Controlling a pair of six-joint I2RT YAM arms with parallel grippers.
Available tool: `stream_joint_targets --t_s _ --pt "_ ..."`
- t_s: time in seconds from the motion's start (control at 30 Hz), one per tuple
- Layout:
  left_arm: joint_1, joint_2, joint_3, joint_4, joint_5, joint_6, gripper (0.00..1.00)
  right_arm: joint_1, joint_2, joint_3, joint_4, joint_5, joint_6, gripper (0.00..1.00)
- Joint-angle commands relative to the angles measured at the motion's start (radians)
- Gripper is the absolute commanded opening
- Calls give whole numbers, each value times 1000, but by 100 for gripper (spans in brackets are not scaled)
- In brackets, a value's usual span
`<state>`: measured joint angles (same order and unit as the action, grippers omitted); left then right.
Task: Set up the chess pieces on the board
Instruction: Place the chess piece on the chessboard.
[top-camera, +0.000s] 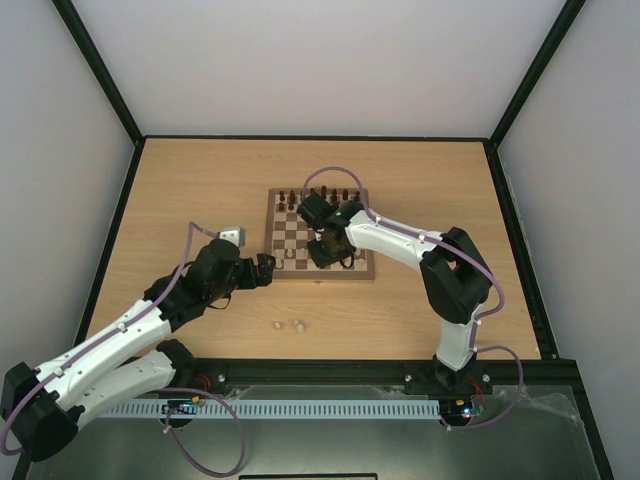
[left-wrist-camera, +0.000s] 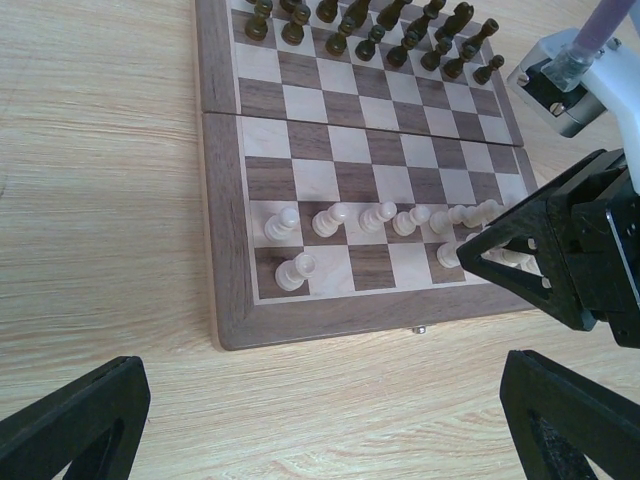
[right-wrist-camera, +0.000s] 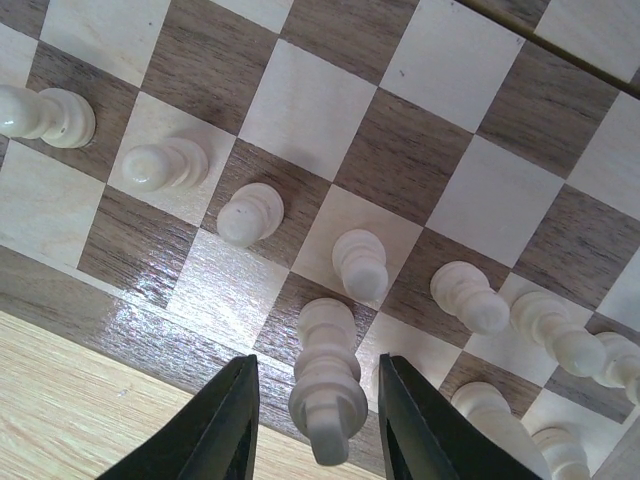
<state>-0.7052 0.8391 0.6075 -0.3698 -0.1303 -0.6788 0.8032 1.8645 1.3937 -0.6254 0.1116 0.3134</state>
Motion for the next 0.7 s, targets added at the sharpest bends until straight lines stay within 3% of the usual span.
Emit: stream_joint_targets --t_s 0.0,0.37,0.67 --pt "8 10 9 13 8 14 99 -3 -38 13 -59 -7 -7 34" --pt "9 22 17 12 1 15 99 13 -190 21 -87 26 15 42" --pt "9 12 22 1 -12 11 99 192 -354 -109 -113 33 91 44"
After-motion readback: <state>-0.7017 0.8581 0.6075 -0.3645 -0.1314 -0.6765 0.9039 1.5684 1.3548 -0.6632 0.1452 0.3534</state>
